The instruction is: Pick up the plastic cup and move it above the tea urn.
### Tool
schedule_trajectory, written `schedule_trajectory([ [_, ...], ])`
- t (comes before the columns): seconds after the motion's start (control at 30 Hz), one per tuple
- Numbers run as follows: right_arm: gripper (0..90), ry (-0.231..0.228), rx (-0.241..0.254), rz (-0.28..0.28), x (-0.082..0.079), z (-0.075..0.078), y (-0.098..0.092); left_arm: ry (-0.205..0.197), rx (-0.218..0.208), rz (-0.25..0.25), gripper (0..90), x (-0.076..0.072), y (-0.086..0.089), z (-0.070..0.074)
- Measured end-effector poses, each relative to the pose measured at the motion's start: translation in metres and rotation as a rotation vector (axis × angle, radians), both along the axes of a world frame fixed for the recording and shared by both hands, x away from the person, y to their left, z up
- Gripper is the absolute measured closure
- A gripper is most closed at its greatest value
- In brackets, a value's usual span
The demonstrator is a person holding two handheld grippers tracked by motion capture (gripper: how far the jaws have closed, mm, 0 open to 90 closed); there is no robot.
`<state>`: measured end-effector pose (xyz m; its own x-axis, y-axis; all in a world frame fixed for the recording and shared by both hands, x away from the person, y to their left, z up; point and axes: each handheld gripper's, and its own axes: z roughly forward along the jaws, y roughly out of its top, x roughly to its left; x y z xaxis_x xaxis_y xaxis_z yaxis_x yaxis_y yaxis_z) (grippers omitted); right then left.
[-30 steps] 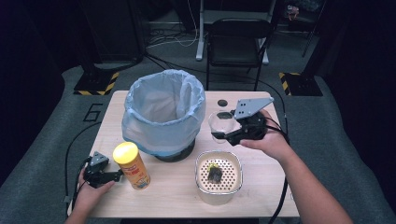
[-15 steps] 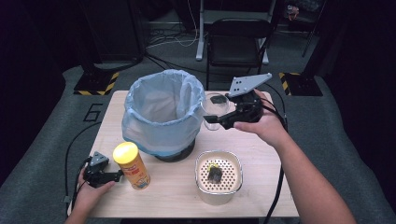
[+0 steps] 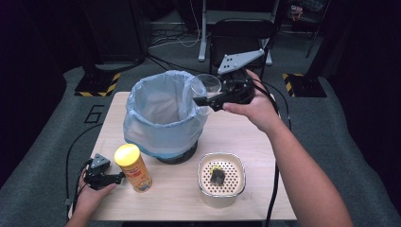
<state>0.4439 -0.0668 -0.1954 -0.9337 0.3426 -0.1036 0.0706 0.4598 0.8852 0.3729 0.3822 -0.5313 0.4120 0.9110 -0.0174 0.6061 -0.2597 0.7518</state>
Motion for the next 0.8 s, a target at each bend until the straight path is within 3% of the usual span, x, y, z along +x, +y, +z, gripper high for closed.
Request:
schedule_trajectory([
  [0.07, 32.3, -0.003, 0.007, -0.006, 0.003, 0.005, 0.007, 0.015, -0.003, -0.003, 15.1, 0.000, 0.001, 0.001],
  [0.1, 32.3, -0.010, 0.007, -0.002, 0.005, 0.007, 0.009, -0.003, -0.006, 0.002, 15.1, 0.000, 0.001, 0.000],
  [0.17, 31.7, -0.010, 0.004, -0.003, 0.008, 0.010, 0.016, 0.005, -0.003, -0.001, 15.0, 0.000, 0.001, 0.001],
  [0.37, 31.7, -0.010, -0.003, 0.000, 0.019, 0.011, 0.033, 0.015, 0.001, -0.007, 15.0, 0.000, 0.001, 0.001],
  [0.8, 31.5, 0.012, -0.027, -0.043, 0.049, -0.013, 0.075, 0.010, 0.006, -0.013, 15.7, 0.000, 0.002, 0.001],
])
